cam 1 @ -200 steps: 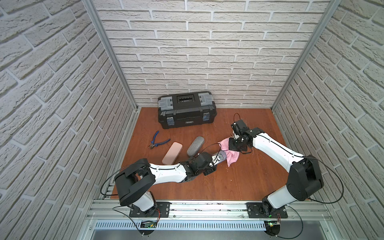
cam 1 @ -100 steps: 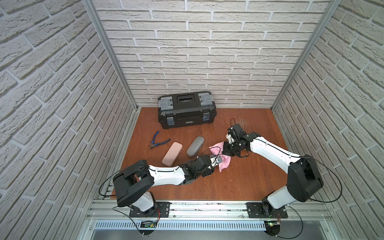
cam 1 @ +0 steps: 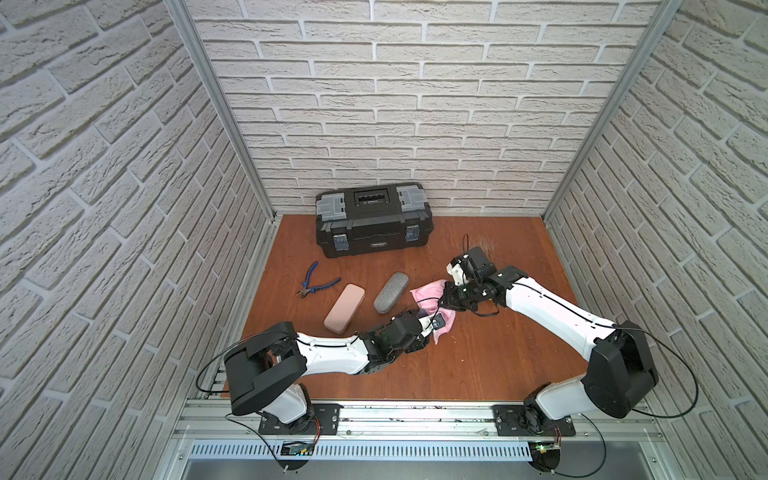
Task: Wipe the eyeglass case
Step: Wipe the dirt from the eyeglass case.
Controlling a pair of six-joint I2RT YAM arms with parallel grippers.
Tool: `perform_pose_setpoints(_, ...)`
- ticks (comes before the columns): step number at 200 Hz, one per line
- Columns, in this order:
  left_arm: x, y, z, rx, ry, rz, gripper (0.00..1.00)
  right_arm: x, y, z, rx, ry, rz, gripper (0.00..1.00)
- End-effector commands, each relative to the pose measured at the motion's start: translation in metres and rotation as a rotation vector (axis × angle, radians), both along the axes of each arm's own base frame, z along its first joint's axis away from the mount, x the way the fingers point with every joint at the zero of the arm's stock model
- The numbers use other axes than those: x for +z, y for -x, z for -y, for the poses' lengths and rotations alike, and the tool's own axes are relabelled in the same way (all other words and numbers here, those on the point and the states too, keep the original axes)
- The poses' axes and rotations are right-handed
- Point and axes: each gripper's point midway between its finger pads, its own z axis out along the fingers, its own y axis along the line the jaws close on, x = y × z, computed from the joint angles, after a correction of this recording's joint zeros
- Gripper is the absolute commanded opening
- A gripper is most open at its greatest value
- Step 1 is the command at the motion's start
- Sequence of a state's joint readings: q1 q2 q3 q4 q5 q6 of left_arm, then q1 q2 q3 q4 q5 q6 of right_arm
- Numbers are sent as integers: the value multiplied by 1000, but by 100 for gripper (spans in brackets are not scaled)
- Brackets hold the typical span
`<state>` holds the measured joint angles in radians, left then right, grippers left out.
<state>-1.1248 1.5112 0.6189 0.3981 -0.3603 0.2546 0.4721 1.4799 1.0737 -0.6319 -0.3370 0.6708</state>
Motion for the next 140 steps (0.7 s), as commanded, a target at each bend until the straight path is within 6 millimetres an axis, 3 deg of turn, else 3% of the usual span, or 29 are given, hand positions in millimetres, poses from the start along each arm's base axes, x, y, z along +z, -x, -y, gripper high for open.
perform_pose_setpoints(1, 25, 1, 11, -8, 93, 72, 24, -11, -2, -8, -3, -78, -53, 3)
perform_pose_setpoints(13, 17, 7, 13, -26, 72, 72, 23, -33, 1, 21, -1, 48, -97, 3)
perform_pose_setpoints(25, 7, 12, 13, -34, 42, 80, 23, -48, 0, 63, 5, 282, -99, 3)
perform_pose_setpoints(42, -7, 18, 12, -49, -2, 78, 23, -39, -10, 115, 18, 600, -30, 3)
perform_pose_setpoints(54, -16, 20, 12, -52, -23, 75, 23, -22, -17, 125, 16, 672, 22, 3)
perform_pose_setpoints(67, -25, 22, 12, -54, -39, 65, 23, -6, -20, 112, 25, 611, 65, 3)
perform_pose_setpoints(80, -32, 25, 12, -62, -53, 55, 22, -1, -16, 80, 41, 448, 55, 3)
perform_pose_setpoints(112, -47, 32, 10, -76, -71, 16, 22, -21, 10, -7, 54, 66, -84, 3)
perform_pose_setpoints(124, -51, 32, 8, -71, -80, 13, 22, -32, 15, -18, 32, 4, -120, 3)
perform_pose_setpoints(140, -52, 32, 7, -63, -74, 11, 21, -52, 20, -16, 19, -5, -165, 2)
